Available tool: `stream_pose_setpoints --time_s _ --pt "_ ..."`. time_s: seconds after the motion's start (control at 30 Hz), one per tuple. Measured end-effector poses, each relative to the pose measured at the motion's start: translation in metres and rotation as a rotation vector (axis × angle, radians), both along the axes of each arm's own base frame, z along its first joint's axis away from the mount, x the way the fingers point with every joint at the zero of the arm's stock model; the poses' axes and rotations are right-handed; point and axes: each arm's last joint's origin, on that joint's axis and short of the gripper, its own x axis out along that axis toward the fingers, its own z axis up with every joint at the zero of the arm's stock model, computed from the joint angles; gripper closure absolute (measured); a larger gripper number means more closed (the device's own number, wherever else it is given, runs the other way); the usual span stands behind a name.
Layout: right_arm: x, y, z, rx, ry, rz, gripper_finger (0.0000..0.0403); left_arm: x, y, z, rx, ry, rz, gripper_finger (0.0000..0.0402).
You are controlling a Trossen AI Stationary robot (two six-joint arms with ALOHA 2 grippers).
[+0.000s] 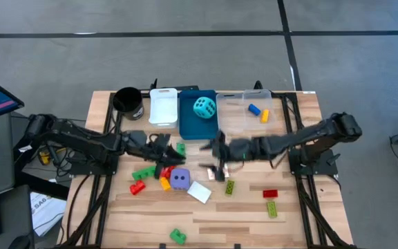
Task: Pick & Place Toys
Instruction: Put the violet dice into the blue bin
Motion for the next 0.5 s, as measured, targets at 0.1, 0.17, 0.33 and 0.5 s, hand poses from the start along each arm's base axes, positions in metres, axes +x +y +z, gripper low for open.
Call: stream_pose_setpoints --time_s 0.1,0.17,0.33,0.5 --pt "0.002 0.032 -0.019 -0.015 0.037 0.024 0.0121 -0.003 -0.02 0.004 -0.008 -0.041 -0.082 0.0325" --pt "0.006 0.049 -0.028 -0.025 0.012 0.016 0.0121 -0.006 -0.032 0.006 -0.014 -0.063 -0.132 0.0325" --pt "0.011 0.075 -0.052 -0.065 -0.003 -0.029 0.0121 -0.012 -0.05 0.011 -0.028 -0.109 -0.213 0.0325" --pt "0.014 0.078 -0.072 -0.124 0.039 -0.118 0.0121 -0.012 -0.051 0.012 0.024 -0.143 -0.214 0.0325"
